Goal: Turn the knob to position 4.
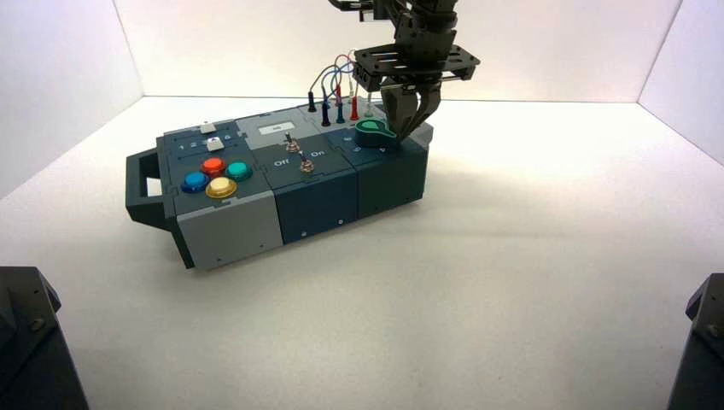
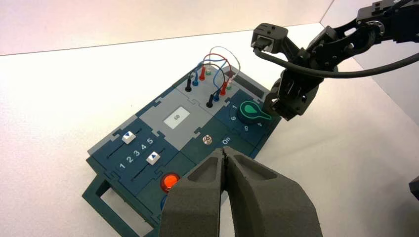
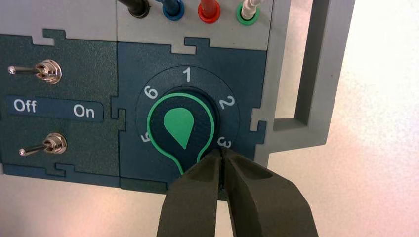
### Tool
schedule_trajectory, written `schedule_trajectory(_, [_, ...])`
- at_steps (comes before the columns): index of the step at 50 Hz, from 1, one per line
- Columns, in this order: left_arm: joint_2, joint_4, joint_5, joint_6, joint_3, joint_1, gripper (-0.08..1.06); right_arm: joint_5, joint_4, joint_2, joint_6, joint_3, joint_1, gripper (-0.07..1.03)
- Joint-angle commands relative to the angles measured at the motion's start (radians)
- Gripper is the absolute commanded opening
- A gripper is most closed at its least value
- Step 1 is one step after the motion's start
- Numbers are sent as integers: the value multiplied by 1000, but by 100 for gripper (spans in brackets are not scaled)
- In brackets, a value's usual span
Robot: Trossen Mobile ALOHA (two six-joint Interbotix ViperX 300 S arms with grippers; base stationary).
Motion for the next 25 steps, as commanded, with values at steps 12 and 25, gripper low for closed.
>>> schedule_trajectory(12, [5,0,-11,0,-15,-3,-3,12,12,-46,3,-2,5,-2])
schedule_trajectory(25, [5,0,-11,0,-15,-2,-3,14,25,-49,3,0,6,-2])
